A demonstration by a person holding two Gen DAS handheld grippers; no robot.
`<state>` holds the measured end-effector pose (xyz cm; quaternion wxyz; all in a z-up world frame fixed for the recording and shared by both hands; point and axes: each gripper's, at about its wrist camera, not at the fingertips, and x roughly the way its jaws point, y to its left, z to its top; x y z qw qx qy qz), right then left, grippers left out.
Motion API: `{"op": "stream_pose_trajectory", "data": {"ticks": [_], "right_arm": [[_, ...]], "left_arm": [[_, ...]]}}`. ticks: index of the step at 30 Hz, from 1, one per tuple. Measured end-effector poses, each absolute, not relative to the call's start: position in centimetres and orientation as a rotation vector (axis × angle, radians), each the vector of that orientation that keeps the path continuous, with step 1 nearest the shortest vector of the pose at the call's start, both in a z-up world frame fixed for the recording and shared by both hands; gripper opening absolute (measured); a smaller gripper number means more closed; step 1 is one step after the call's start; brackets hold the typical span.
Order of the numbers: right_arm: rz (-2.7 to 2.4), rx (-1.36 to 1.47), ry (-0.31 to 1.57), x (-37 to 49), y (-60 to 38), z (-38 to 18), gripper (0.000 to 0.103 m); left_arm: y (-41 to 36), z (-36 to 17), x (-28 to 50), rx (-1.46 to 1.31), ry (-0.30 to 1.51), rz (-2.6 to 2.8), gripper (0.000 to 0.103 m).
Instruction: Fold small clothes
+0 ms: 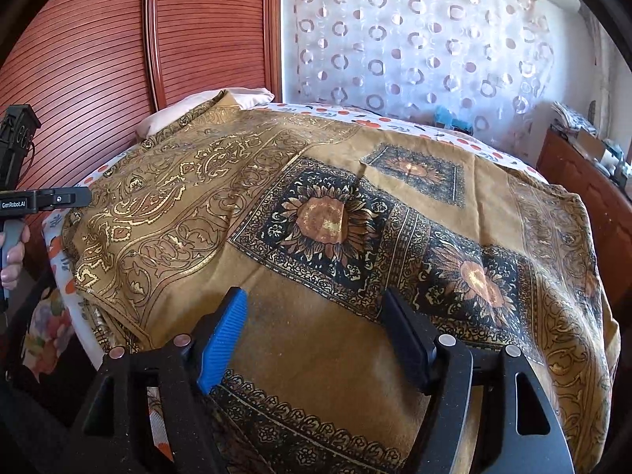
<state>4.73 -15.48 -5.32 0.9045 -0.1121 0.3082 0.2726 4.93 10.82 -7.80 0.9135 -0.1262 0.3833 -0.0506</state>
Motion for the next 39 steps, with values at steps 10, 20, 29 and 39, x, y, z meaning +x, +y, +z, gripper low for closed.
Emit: {"op": "stream_pose_trajectory", "data": {"ticks": [10,20,29,39], "right_arm": [[0.573,-0.236,0.657,5.0,-15.5,-5.0,0.073],[0.502,-0.204,0.636,4.6,-19.3,-2.8,0.073],[0.391,-0.070,0.631,3.6,-27.2,-1.8,0.073],[0.306,0.012,0.622,1.3,-33.0,-1.4,0.073]], "left_arm": [[9.6,-7.7,5.1,-0.257,0.794,-0.159,0.021],[6.5,-3.1,5.2,-0.200,0.707,-0.278,0.008],[-0.9,1.5,9.1,-0.114,0.656,-0.466,0.008],[-12.9,4.2,13.0,0.018,0.673,-0.720,0.008]]}}
